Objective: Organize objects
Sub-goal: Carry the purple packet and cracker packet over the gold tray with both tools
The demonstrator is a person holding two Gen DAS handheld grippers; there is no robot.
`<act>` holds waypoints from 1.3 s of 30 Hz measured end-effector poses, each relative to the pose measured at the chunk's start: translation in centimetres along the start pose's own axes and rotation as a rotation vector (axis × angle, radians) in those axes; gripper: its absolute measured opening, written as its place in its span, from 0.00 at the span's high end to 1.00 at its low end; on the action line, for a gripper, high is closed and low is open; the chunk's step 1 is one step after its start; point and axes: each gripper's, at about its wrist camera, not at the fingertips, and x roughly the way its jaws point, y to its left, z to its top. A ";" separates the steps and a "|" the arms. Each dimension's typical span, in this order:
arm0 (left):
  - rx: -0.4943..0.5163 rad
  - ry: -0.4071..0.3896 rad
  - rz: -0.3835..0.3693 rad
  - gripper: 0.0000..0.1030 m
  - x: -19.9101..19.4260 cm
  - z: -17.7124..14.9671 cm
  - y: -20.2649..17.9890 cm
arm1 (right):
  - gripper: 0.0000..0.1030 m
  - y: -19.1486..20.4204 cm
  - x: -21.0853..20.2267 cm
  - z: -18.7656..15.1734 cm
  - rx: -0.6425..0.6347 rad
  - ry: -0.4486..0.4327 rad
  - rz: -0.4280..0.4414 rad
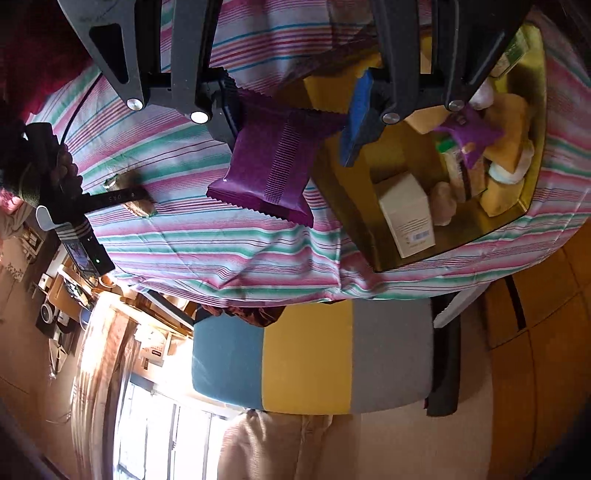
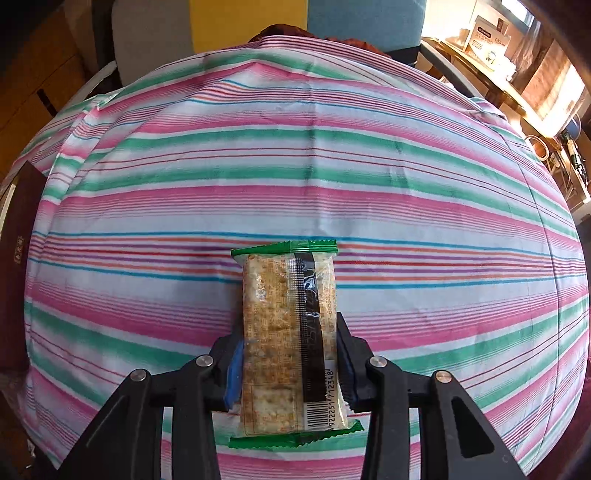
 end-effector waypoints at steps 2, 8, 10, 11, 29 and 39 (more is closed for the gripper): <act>-0.037 -0.017 0.027 0.52 -1.1 -0.3 2.1 | 0.60 1.9 -0.2 -0.4 -0.032 0.014 0.011; -0.161 -0.048 0.128 0.52 -3.7 -2.0 8.7 | 0.60 7.1 -0.7 -1.2 -0.115 0.041 0.003; -0.195 -0.056 0.164 0.52 -4.5 -2.7 10.6 | 0.60 8.4 -1.1 -1.1 -0.120 0.045 0.032; -0.212 -0.057 0.177 0.52 -4.8 -3.1 11.4 | 0.60 9.2 -1.4 -1.1 -0.128 0.038 0.043; -0.311 -0.065 0.230 0.52 -6.7 -5.8 15.4 | 0.61 30.9 -7.6 -1.6 -0.380 -0.187 0.238; -0.305 -0.071 0.275 0.52 -7.2 -5.5 15.7 | 0.60 32.5 -4.9 -2.1 -0.416 -0.165 0.124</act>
